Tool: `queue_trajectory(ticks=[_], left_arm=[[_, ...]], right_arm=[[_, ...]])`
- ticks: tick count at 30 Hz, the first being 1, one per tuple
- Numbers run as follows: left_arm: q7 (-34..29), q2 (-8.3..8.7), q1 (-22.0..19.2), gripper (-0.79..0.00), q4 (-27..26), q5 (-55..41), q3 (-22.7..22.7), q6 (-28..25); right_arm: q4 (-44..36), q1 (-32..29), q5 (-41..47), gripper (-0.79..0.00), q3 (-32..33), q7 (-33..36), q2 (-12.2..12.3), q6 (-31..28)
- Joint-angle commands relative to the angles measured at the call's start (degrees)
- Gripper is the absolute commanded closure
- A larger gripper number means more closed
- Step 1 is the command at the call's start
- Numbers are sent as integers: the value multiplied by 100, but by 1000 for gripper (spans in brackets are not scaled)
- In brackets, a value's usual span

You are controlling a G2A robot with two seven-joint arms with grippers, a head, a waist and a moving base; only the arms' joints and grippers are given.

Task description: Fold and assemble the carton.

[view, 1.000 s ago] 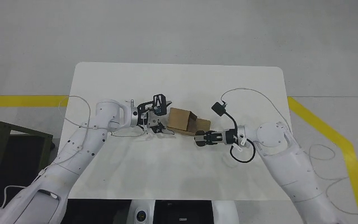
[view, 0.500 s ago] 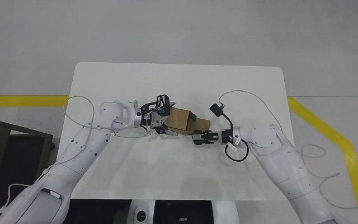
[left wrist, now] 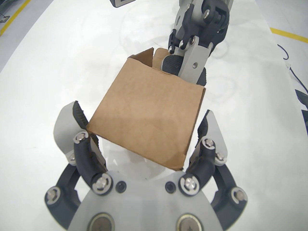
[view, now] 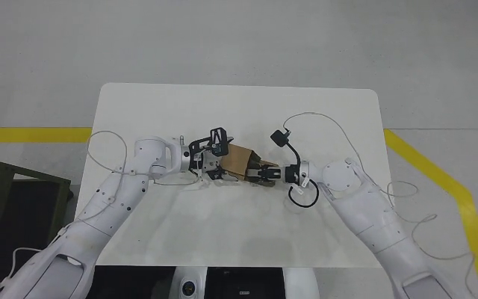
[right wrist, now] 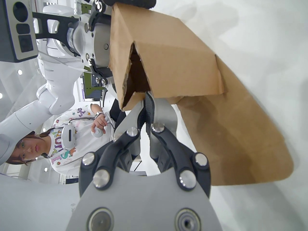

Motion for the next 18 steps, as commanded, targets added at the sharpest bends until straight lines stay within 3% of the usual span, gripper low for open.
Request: queue_trajectory(ticks=[1,12,18], left_arm=[[-25,-3,8,-785,-6,-19,-8,-2],[-157,-13,51,-785,-39,-96,-62,2],[-194,-15,58,-785,-21,-127,-109,4]], right_arm=[[110,79,6,0,-52,-28,-29,-80],[515,354,98,0,-266,-80,-164,-366],[341,267,22,0,-53,87,-81,-266]])
